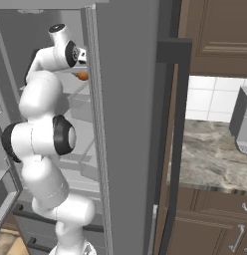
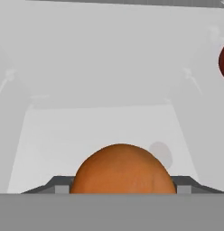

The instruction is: Place the tangerine in the correct fridge rack based on whether it is a fruit or vegetable. Finally, close the fridge door.

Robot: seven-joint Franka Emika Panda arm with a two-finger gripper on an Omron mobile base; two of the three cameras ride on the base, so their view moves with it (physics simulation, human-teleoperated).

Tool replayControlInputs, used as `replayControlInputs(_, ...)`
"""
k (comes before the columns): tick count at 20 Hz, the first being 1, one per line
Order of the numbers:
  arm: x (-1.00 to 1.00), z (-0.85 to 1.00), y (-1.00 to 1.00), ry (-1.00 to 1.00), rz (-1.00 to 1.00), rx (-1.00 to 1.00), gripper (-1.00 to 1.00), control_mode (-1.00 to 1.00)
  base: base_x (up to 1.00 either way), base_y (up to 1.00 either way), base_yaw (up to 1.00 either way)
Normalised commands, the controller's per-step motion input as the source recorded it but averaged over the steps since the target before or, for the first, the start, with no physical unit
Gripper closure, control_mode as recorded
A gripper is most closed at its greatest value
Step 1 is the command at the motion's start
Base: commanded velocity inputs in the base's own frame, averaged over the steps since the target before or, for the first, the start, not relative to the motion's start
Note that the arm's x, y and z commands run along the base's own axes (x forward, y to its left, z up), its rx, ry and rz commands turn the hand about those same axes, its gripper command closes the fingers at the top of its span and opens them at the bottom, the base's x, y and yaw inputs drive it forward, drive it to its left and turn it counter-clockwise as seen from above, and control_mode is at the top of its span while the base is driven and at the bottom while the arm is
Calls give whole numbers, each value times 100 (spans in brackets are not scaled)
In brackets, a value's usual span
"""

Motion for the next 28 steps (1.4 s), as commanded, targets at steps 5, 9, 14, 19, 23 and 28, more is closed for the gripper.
replayControlInputs(5, 81, -32, 0, 0, 0, 0, 100, -100, 0, 0, 0)
replayControlInputs(9, 58, -29, 0, 0, 0, 0, 100, -100, 0, 0, 0)
replayControlInputs(14, 7, -32, 0, -5, 1, -1, -100, -100, 0, 0, 0)
replayControlInputs(19, -15, -1, -6, -15, 0, 0, -100, -100, 0, 0, 0)
replayControlInputs(23, -71, 0, -4, -32, 1, 0, -100, -100, 0, 0, 0)
replayControlInputs(28, -95, 0, -7, -27, 1, 0, -100, -100, 0, 0, 0)
